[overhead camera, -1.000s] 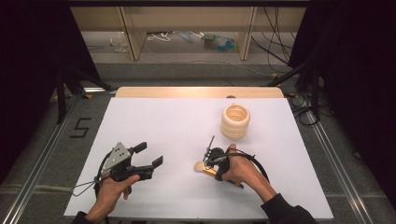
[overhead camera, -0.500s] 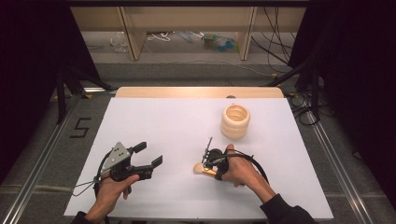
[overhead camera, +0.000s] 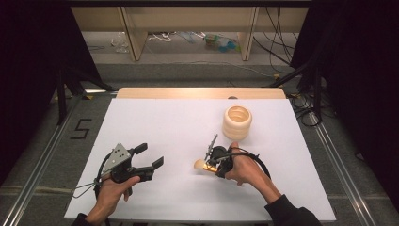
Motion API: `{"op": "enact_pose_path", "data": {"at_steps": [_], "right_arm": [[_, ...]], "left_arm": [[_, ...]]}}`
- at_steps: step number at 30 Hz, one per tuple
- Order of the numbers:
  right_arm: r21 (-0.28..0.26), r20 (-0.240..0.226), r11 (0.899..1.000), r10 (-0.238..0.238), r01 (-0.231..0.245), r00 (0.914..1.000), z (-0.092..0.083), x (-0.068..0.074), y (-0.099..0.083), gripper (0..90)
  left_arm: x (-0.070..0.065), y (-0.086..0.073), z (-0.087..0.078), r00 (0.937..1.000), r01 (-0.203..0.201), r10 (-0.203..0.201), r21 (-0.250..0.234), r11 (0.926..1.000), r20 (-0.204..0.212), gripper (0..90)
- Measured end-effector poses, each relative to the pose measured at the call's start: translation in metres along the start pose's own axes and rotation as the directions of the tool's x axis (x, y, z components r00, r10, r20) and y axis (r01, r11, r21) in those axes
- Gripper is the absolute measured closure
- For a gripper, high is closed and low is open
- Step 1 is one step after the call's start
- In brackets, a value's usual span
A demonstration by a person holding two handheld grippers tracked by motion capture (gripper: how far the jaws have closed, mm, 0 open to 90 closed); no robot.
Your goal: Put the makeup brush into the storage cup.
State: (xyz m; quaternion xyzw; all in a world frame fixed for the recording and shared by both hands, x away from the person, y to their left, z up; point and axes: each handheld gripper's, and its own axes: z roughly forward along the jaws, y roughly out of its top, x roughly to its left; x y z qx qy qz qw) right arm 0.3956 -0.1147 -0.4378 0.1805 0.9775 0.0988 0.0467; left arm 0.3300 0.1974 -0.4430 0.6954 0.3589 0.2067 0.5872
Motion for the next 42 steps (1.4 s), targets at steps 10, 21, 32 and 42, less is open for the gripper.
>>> {"op": "enact_pose_path", "data": {"at_steps": [10,21,32,42], "right_arm": [[-0.164,0.034,0.984,0.074,-0.068,0.9967,-0.028,-0.020,-0.013,74.4],[-0.345,0.072,0.931,0.155,-0.121,0.9853,-0.047,-0.038,-0.025,74.4],[-0.551,0.093,0.820,0.244,-0.154,0.9654,-0.066,-0.055,-0.040,74.4],[-0.649,0.057,0.735,0.304,-0.196,0.9509,-0.084,-0.063,-0.052,74.4]], "left_arm": [[0.000,0.000,0.000,1.0000,0.001,-0.001,-0.002,1.0000,0.003,16.9],[0.000,0.000,0.000,1.0000,0.000,0.000,0.000,1.0000,0.001,16.9],[0.000,0.000,0.000,1.0000,0.004,-0.004,-0.001,1.0000,0.000,16.8],[0.001,0.000,0.000,1.0000,0.007,-0.007,0.000,1.0000,-0.005,16.8]]}}
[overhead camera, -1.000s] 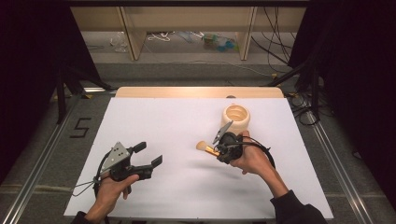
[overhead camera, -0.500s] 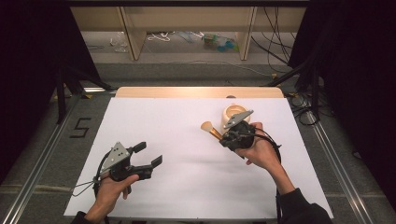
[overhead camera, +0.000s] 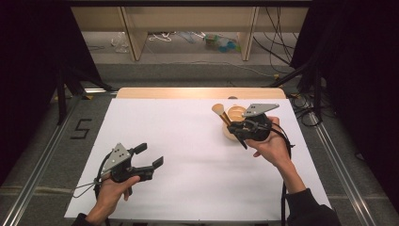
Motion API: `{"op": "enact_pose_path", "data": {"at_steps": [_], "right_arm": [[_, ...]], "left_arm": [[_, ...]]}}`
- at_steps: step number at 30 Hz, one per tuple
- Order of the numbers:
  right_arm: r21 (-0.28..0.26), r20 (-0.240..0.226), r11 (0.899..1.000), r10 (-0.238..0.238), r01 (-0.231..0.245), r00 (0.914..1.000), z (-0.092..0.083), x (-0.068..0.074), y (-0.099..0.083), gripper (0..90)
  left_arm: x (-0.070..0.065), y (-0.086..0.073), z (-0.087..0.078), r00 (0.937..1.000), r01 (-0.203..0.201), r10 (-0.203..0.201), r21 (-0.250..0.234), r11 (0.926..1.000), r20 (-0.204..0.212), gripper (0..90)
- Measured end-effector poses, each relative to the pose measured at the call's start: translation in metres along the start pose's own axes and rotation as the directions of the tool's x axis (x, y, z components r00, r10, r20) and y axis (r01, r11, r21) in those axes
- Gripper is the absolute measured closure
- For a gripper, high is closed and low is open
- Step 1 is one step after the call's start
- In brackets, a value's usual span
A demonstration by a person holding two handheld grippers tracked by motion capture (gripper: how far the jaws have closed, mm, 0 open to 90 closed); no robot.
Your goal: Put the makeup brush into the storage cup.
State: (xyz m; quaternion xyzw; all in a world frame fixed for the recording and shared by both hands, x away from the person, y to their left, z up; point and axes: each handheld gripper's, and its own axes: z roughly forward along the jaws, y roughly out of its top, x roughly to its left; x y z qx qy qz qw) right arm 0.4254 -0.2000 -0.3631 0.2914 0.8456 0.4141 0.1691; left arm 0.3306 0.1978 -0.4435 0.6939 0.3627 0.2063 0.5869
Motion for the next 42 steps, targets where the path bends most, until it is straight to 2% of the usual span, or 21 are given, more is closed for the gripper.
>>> {"op": "enact_pose_path", "data": {"at_steps": [6,11,31,32,34,36,37,38,41,42], "right_arm": [[-0.053,0.018,0.998,0.019,-0.018,0.9996,-0.005,-0.006,0.000,74.4],[-0.098,0.003,0.995,0.036,-0.036,0.9993,-0.007,-0.007,0.001,74.4],[-0.183,0.008,0.981,0.061,-0.059,0.9981,-0.009,-0.018,0.002,74.5],[-0.199,0.004,0.978,0.066,-0.064,0.9978,-0.007,-0.019,0.003,74.5],[-0.203,0.014,0.977,0.061,-0.057,0.9980,-0.007,-0.021,0.004,74.5],[-0.216,0.011,0.974,0.070,-0.066,0.9975,-0.006,-0.024,0.005,74.5],[-0.234,0.003,0.969,0.082,-0.079,0.9966,-0.005,-0.027,0.006,74.5],[-0.234,0.003,0.969,0.082,-0.079,0.9966,-0.005,-0.027,0.006,74.5],[-0.263,0.025,0.962,0.080,-0.070,0.9965,-0.003,-0.032,0.008,74.5],[-0.257,0.025,0.964,0.081,-0.072,0.9964,-0.002,-0.033,0.009,74.5]], "left_arm": [[0.000,0.000,0.000,1.0000,-0.003,0.003,0.003,1.0000,0.000,16.8],[0.000,0.000,0.000,1.0000,-0.001,0.001,0.003,1.0000,0.002,16.8],[0.000,0.000,0.001,1.0000,-0.003,0.003,0.004,1.0000,0.000,16.8],[0.000,0.000,0.001,1.0000,-0.002,0.002,0.003,1.0000,0.000,16.8],[0.000,0.000,0.001,1.0000,-0.001,0.001,0.002,1.0000,-0.001,16.8],[0.000,0.000,0.001,1.0000,-0.003,0.003,0.003,1.0000,-0.001,16.8],[0.000,0.000,0.001,1.0000,-0.003,0.003,0.003,1.0000,-0.001,16.8],[0.000,0.000,0.001,1.0000,-0.004,0.004,0.002,1.0000,-0.001,16.8],[0.000,0.000,0.001,1.0000,-0.004,0.004,0.003,1.0000,-0.001,16.8],[0.000,0.000,0.000,1.0000,-0.005,0.005,0.003,1.0000,-0.002,16.8]]}}
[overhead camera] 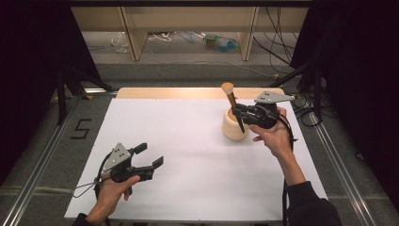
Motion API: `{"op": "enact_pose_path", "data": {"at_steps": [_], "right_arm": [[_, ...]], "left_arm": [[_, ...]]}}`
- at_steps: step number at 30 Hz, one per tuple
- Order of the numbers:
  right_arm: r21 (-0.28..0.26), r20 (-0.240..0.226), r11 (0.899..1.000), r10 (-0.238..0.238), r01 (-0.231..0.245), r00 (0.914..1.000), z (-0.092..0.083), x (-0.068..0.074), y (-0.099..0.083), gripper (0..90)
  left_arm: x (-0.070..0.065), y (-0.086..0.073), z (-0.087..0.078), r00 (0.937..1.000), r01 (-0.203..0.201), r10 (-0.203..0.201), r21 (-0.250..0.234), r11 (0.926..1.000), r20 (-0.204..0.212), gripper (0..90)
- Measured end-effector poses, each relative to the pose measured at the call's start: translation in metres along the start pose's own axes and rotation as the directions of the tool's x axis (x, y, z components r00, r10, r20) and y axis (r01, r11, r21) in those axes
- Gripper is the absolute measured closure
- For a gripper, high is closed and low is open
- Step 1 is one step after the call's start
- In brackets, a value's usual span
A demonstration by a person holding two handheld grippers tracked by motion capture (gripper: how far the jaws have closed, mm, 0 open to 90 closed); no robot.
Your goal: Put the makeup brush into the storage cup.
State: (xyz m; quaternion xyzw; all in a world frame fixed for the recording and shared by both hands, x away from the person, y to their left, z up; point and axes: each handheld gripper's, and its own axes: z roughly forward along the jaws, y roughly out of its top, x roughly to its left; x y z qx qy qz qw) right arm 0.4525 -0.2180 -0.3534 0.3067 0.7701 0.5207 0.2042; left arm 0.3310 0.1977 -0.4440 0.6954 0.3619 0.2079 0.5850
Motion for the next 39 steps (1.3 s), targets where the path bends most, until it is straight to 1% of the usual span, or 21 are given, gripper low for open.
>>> {"op": "enact_pose_path", "data": {"at_steps": [3,4,5,6,14,15,17,20,21,22,23,26,28,32,33,34,35,36,37,38,39], "right_arm": [[-0.024,0.007,1.000,0.001,-0.001,1.0000,0.003,-0.003,0.002,74.5],[-0.032,0.021,0.999,0.001,0.000,0.9998,0.005,-0.004,0.002,74.5],[-0.033,0.014,0.999,0.003,-0.002,0.9999,0.006,-0.005,0.002,74.5],[-0.040,0.025,0.999,0.001,0.000,0.9997,0.007,-0.006,0.002,74.5],[-0.068,0.047,0.998,0.004,-0.001,0.9989,0.016,-0.018,0.005,74.5],[-0.079,0.053,0.997,0.010,-0.005,0.9986,0.018,-0.022,0.005,74.5],[-0.082,0.060,0.997,0.011,-0.006,0.9981,0.019,-0.024,0.005,74.5],[-0.097,0.070,0.995,0.038,-0.031,0.9969,0.023,-0.029,0.003,74.5],[-0.103,0.074,0.994,0.033,-0.025,0.9967,0.024,-0.031,0.002,74.5],[-0.096,0.074,0.995,0.048,-0.041,0.9961,0.025,-0.032,0.001,74.5],[-0.107,0.075,0.994,0.039,-0.031,0.9964,0.027,-0.035,0.000,74.5],[-0.103,0.078,0.993,0.061,-0.053,0.9951,0.028,-0.037,-0.001,74.5],[-0.115,0.087,0.993,0.048,-0.038,0.9951,0.030,-0.040,-0.002,74.5],[-0.122,0.086,0.991,0.063,-0.053,0.9942,0.032,-0.042,-0.004,74.5],[-0.133,0.090,0.990,0.053,-0.041,0.9945,0.033,-0.043,-0.005,74.5],[-0.124,0.087,0.990,0.070,-0.059,0.9937,0.033,-0.043,-0.005,74.5],[-0.140,0.088,0.989,0.061,-0.049,0.9943,0.035,-0.045,-0.006,74.5],[-0.127,0.091,0.990,0.079,-0.067,0.9927,0.034,-0.045,-0.007,74.5],[-0.122,0.089,0.990,0.079,-0.068,0.9929,0.035,-0.045,-0.007,74.5],[-0.134,0.093,0.990,0.060,-0.047,0.9939,0.037,-0.047,-0.009,74.4],[-0.134,0.093,0.990,0.060,-0.047,0.9939,0.037,-0.047,-0.009,74.4]], "left_arm": [[0.000,0.000,0.000,1.0000,0.003,-0.003,-0.002,1.0000,0.000,16.8],[0.000,0.000,0.000,1.0000,0.002,-0.002,-0.001,1.0000,0.000,16.8],[0.000,0.000,0.000,1.0000,0.000,0.000,-0.001,1.0000,0.000,16.8],[0.000,0.000,0.000,1.0000,0.000,0.000,0.000,1.0000,-0.001,16.8],[0.000,0.000,-0.001,1.0000,0.000,0.000,-0.001,1.0000,0.000,16.8],[0.000,0.000,-0.001,1.0000,-0.005,0.005,0.001,1.0000,0.002,16.8],[0.000,0.000,-0.001,1.0000,-0.003,0.003,0.002,1.0000,0.002,16.8],[0.000,0.000,-0.001,1.0000,-0.004,0.004,0.001,1.0000,0.001,16.8],[0.000,0.000,-0.001,1.0000,-0.003,0.003,0.002,1.0000,0.002,16.8],[0.000,0.000,-0.001,1.0000,-0.003,0.003,0.001,1.0000,0.001,16.8],[0.000,0.000,0.000,1.0000,-0.001,0.001,0.000,1.0000,0.000,16.8],[0.000,0.000,-0.001,1.0000,-0.004,0.004,0.001,1.0000,0.002,16.8],[0.000,0.000,-0.001,1.0000,0.000,0.000,-0.001,1.0000,0.001,16.8],[0.000,0.000,-0.001,1.0000,-0.006,0.006,0.000,1.0000,0.004,16.9],[0.000,0.000,-0.001,1.0000,-0.004,0.004,-0.001,1.0000,0.003,16.8],[0.000,0.000,-0.001,1.0000,-0.001,0.001,-0.001,1.0000,0.001,16.8],[0.000,0.000,-0.001,1.0000,-0.001,0.001,0.000,1.0000,0.001,16.8],[0.000,0.000,-0.001,1.0000,-0.002,0.002,0.001,1.0000,0.002,16.8],[0.000,0.000,-0.001,1.0000,-0.004,0.004,0.002,1.0000,0.002,16.8],[0.000,0.000,-0.001,1.0000,-0.004,0.004,0.002,1.0000,0.002,16.8],[0.000,0.000,-0.001,1.0000,-0.003,0.003,0.001,1.0000,0.002,16.8]]}}
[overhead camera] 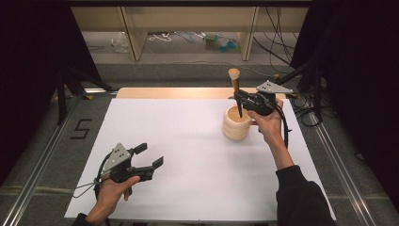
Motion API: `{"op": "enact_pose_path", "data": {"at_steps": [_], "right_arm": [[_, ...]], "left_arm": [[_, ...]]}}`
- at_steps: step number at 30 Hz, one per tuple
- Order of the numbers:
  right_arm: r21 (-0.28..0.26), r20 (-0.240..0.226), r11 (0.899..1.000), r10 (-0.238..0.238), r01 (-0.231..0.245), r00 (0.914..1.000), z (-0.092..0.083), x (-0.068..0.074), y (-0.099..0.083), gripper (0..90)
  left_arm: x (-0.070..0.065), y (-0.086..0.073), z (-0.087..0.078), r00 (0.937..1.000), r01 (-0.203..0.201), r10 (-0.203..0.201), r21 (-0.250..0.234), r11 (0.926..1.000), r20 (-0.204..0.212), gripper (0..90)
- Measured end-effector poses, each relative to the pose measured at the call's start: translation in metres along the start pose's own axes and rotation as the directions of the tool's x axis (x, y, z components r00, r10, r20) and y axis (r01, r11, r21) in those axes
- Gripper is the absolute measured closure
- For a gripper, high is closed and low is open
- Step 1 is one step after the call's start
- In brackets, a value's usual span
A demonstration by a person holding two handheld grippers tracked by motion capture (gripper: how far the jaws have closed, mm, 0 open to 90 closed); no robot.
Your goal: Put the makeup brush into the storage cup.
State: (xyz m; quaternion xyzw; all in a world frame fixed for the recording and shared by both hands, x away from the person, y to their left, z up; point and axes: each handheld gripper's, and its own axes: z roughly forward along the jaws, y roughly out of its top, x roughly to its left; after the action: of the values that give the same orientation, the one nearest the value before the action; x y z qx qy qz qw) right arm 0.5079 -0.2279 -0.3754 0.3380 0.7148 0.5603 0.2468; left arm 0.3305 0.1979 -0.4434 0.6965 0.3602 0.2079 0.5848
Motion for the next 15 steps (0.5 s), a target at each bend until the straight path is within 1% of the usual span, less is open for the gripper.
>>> {"op": "enact_pose_path", "data": {"at_steps": [1,2,5,6,7,8,9,10,11,12,13,14,15], "right_arm": [[0.009,0.000,1.000,0.018,-0.018,0.9998,0.0004,0.0007,-0.0005,74.5],[0.012,0.002,1.000,0.025,-0.026,0.9997,0.0011,0.0002,-0.0017,74.5],[0.003,0.003,1.000,0.025,-0.025,0.9997,0.0025,-0.0001,-0.0034,74.4],[0.012,0.001,1.000,0.027,-0.027,0.9996,0.0025,-0.0002,-0.0037,74.5],[0.009,0.003,1.000,0.024,-0.024,0.9997,0.0034,-0.0005,-0.0044,74.4],[0.001,0.009,1.000,0.007,-0.007,0.9999,0.0041,-0.0017,-0.0049,74.4],[0.011,0.006,1.000,0.021,-0.021,0.9998,0.0039,-0.0010,-0.0051,74.4],[0.015,0.004,1.000,0.024,-0.024,0.9997,0.0039,-0.0013,-0.0053,74.4],[0.014,0.008,1.000,0.021,-0.022,0.9997,0.0043,-0.0018,-0.0057,74.4],[-0.005,0.014,1.000,0.010,-0.010,0.9999,0.0055,-0.0027,-0.0064,74.4],[-0.002,0.013,1.000,0.017,-0.016,0.9998,0.0055,-0.0028,-0.0069,74.5],[0.012,0.013,1.000,0.021,-0.021,0.9997,0.0049,-0.0032,-0.0071,74.4],[-0.001,0.011,1.000,0.028,-0.028,0.9995,0.0062,-0.0032,-0.0082,74.5]], "left_arm": [[0.0000,0.0000,0.0000,1.0000,0.000,0.000,0.000,1.0000,0.000,16.8],[0.0000,-0.0001,-0.0001,1.0000,0.000,0.000,0.000,1.0000,0.000,16.8],[0.0000,-0.0001,-0.0001,1.0000,0.005,-0.005,-0.003,1.0000,-0.001,16.8],[0.0000,0.0000,-0.0001,1.0000,0.005,-0.005,-0.003,1.0000,0.000,16.8],[-0.0001,0.0000,-0.0002,1.0000,0.003,-0.003,-0.002,1.0000,0.000,16.8],[-0.0001,-0.0001,-0.0003,1.0000,0.002,-0.002,-0.001,1.0000,0.001,16.8],[0.0000,0.0000,-0.0002,1.0000,0.001,-0.001,-0.002,1.0000,0.002,16.8],[0.0000,0.0000,-0.0003,1.0000,0.002,-0.002,-0.003,1.0000,0.002,16.8],[0.0002,0.0000,-0.0002,1.0000,0.002,-0.002,-0.004,1.0000,0.003,16.8],[0.0000,-0.0001,-0.0001,1.0000,0.006,-0.006,-0.003,1.0000,0.000,16.8],[0.0001,-0.0002,0.0000,1.0000,0.003,-0.003,-0.001,1.0000,0.001,16.8],[0.0001,-0.0002,0.0000,1.0000,0.002,-0.002,0.001,1.0000,0.001,16.8],[0.0001,-0.0002,0.0000,1.0000,0.002,-0.002,0.000,1.0000,0.001,16.8]]}}
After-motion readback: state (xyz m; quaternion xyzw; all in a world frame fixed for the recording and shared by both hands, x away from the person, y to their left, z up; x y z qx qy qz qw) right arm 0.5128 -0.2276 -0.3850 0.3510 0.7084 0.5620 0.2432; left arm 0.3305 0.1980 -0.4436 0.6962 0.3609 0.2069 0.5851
